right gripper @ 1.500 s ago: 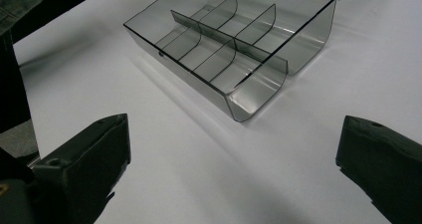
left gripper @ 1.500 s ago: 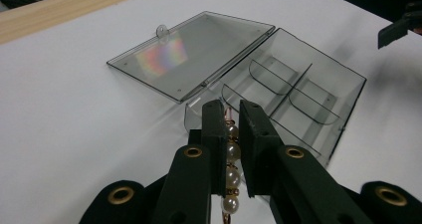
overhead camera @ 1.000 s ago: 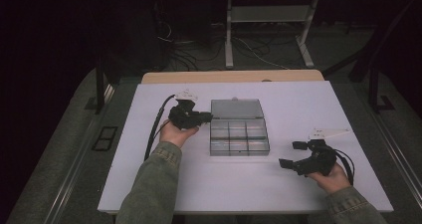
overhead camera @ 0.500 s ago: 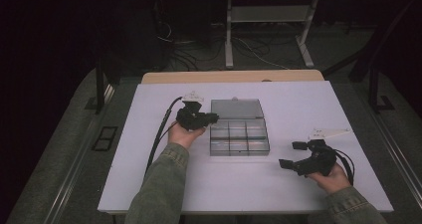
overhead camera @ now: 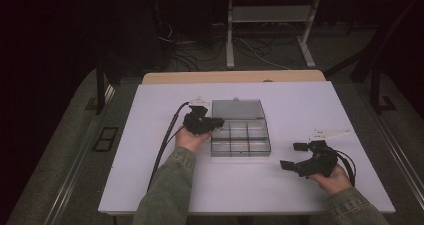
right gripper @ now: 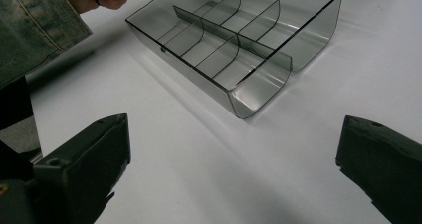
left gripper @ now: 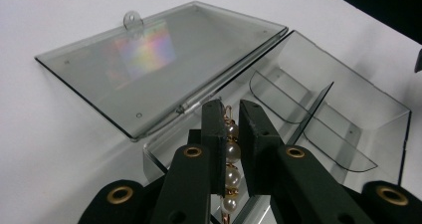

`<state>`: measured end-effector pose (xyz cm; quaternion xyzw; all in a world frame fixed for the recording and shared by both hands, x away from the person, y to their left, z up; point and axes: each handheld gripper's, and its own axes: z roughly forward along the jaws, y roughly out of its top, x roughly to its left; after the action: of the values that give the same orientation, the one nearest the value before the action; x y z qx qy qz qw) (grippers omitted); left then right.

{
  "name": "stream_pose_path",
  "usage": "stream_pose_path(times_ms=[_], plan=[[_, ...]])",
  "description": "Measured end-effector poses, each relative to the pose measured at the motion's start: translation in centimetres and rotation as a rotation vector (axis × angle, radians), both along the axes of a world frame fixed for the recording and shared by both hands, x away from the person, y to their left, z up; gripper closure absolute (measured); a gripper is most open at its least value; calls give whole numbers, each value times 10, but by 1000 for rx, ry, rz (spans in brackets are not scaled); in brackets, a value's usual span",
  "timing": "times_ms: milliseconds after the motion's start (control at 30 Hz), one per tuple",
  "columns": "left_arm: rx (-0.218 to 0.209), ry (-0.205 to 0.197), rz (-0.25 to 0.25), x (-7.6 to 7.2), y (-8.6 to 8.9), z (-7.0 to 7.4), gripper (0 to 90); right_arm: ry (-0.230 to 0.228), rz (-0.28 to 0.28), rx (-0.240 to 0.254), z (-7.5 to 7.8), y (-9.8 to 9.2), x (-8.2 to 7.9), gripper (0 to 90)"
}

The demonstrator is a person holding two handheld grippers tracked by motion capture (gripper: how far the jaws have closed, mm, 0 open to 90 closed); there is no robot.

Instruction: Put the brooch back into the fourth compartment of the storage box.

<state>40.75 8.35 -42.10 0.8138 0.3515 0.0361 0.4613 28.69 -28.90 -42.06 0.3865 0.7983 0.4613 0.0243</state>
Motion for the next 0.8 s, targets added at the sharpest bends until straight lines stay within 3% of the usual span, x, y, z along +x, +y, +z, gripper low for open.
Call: stream_pose_path(times_ms=[233,333,800], plan=[[-6,28,-13,2,-4,-6,790,6,-1,2,0,0,0,6],[-28,45,-30,2,-4,-7,707,11,0,2,-1,0,0,6],[-50,39,-52,-5,5,10,350,31,1,-6,-3,3,4,6]])
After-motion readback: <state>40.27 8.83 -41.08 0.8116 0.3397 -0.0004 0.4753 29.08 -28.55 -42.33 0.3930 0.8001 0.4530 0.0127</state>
